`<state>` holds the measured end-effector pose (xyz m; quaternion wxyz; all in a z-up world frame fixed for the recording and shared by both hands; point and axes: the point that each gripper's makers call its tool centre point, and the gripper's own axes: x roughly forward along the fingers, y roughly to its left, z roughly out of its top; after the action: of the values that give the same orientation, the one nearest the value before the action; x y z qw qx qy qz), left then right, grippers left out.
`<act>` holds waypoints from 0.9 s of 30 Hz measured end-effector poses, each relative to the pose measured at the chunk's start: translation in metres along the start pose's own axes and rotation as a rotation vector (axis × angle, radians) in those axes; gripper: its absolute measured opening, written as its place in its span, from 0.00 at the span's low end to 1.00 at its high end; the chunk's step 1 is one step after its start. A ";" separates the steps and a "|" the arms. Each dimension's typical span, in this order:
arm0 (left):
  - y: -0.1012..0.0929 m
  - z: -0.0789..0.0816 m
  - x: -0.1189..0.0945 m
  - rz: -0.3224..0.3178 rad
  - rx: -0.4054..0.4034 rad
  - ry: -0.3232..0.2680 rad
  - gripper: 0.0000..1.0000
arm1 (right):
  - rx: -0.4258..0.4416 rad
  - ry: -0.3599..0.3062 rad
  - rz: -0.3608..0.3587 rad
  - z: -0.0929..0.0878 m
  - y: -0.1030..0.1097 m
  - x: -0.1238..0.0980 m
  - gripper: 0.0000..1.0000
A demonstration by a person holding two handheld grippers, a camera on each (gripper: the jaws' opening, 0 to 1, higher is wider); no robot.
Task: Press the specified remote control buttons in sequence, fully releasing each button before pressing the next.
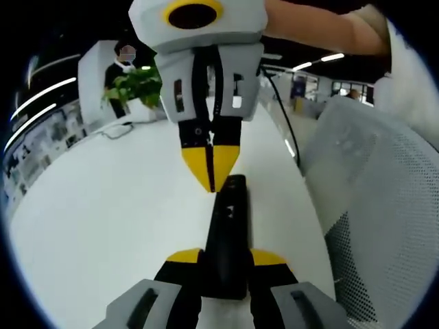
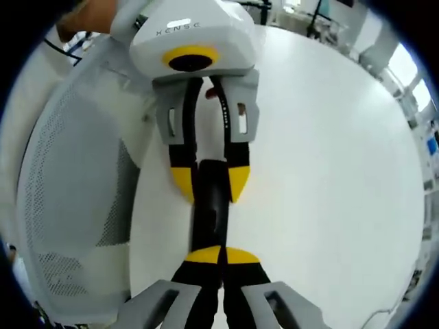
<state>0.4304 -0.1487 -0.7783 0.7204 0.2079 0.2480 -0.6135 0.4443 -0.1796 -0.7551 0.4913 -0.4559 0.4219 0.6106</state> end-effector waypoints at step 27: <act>0.000 -0.001 0.002 -0.015 0.003 0.006 0.25 | -0.023 0.013 0.030 0.006 0.006 0.007 0.00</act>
<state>0.4304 -0.1497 -0.7798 0.7148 0.2087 0.2507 -0.6186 0.4371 -0.1732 -0.7601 0.4738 -0.4592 0.4249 0.6198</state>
